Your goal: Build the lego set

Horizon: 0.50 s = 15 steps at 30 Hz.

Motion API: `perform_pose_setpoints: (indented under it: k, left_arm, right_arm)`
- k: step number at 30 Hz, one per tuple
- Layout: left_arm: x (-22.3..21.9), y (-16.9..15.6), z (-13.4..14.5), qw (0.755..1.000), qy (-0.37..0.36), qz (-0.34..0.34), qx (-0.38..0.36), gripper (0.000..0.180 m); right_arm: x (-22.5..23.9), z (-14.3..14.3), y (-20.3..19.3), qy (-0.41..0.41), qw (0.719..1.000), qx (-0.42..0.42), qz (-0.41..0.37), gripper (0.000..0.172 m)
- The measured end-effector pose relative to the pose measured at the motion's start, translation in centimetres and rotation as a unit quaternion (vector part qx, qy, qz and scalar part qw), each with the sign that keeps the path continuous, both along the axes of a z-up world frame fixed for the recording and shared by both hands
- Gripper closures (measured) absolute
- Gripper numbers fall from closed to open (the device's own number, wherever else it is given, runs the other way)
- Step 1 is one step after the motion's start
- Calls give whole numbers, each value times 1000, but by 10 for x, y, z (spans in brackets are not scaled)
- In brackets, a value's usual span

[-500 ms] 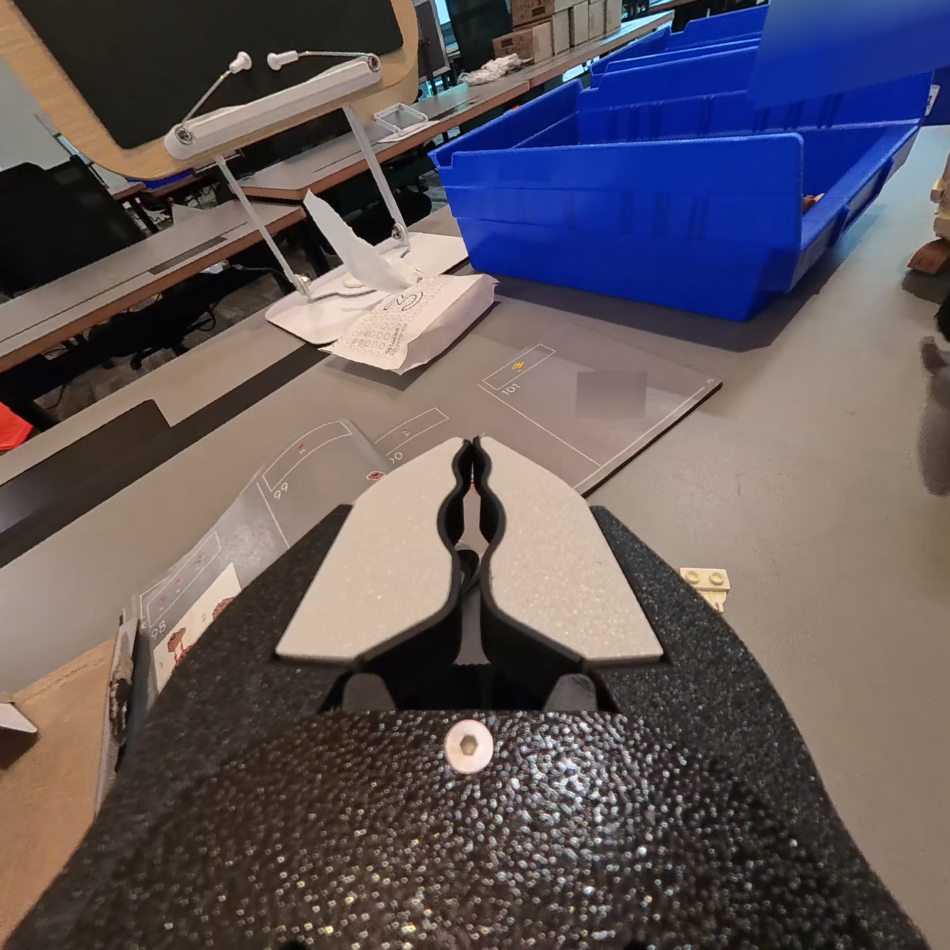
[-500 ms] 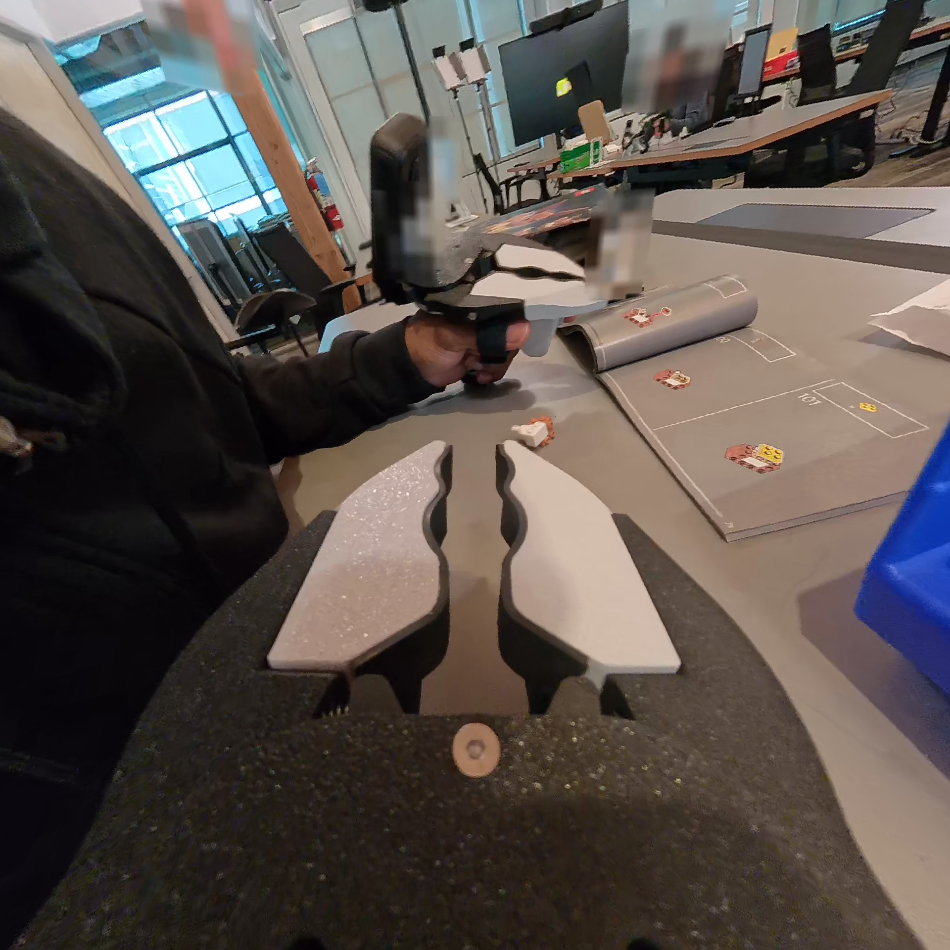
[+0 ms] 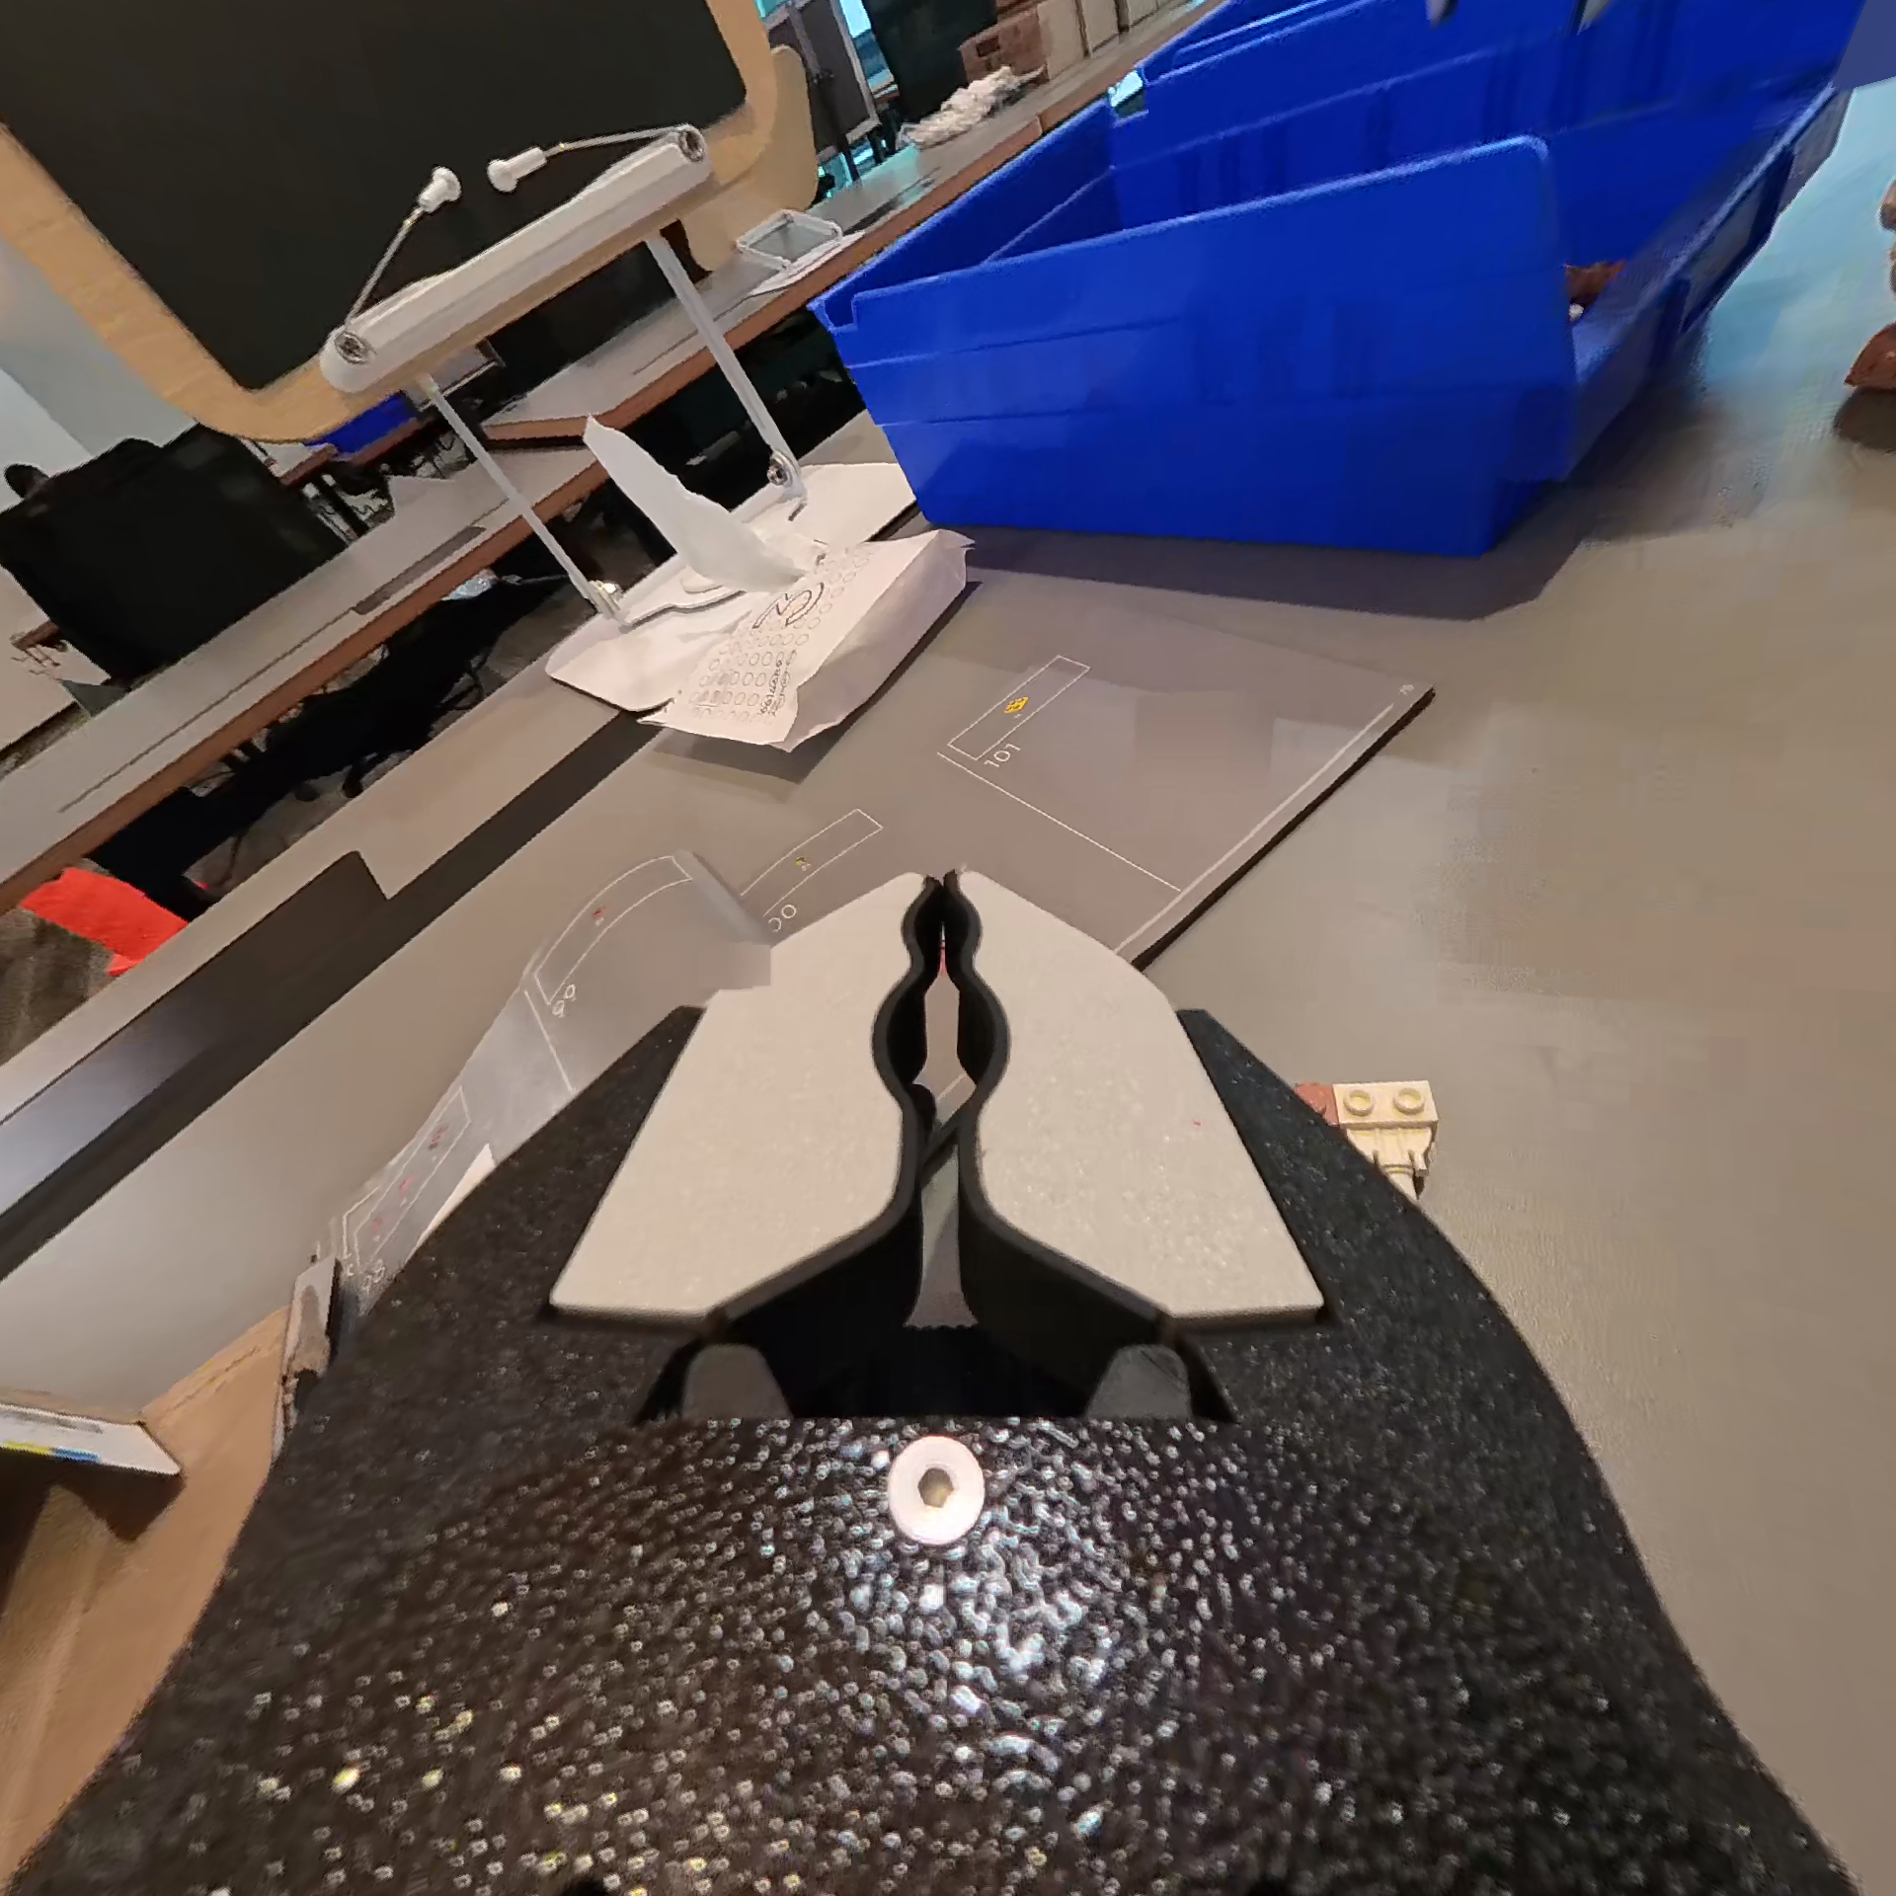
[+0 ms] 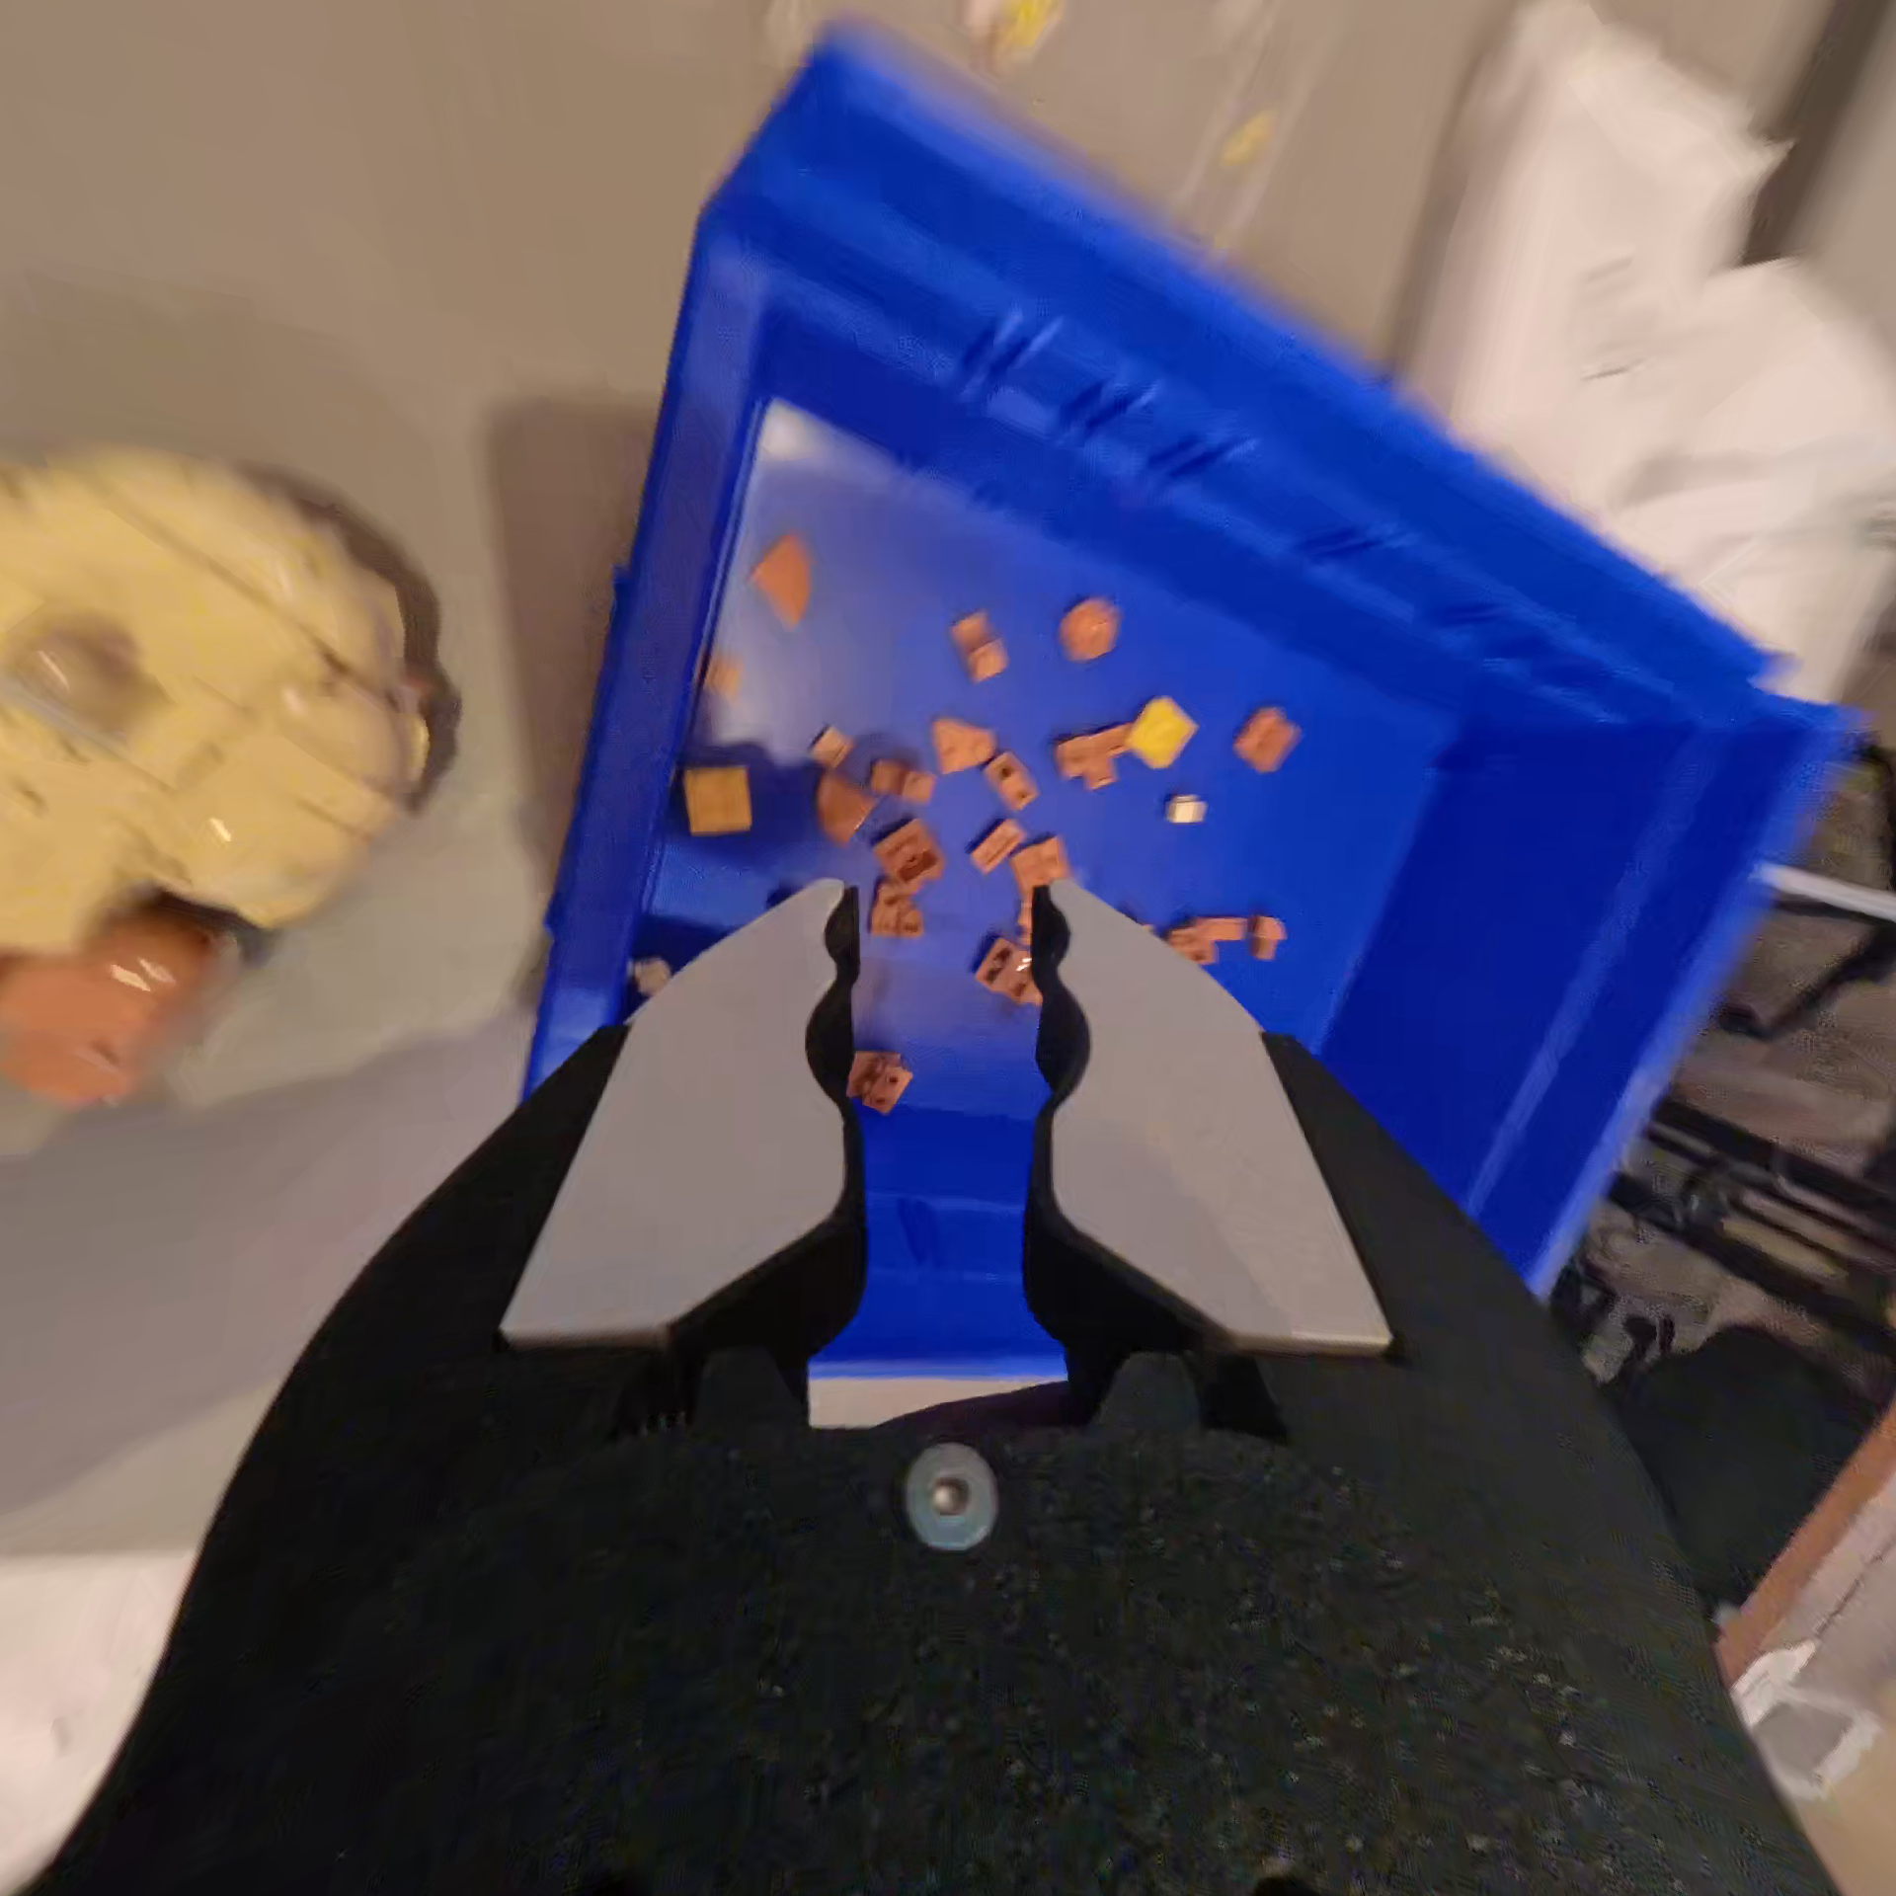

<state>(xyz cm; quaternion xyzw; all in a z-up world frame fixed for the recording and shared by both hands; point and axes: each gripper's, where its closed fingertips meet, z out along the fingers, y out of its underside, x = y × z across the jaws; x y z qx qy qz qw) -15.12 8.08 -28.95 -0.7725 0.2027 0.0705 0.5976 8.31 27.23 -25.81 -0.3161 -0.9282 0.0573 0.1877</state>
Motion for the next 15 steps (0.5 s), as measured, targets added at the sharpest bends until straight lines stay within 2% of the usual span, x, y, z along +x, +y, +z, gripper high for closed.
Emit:
perform_pose_setpoints:
  k: [3,7,9,15]
  left_arm:
    - [1,0,-1,1000,5,0,0,180]
    - [-1,1,-1,1000,7,4,-1,180]
    - [-2,2,-2,1000,8,5,-4,180]
    - [-2,3,-4,1000,16,4,-8,180]
  right_arm:
    - [2,-43,14,-103,993,33,40,144]
    - [4,-76,28,-148,987,45,46,140]
    - [5,-84,32,-152,986,42,45,138]
    - [-3,-84,32,-153,986,38,47,139]
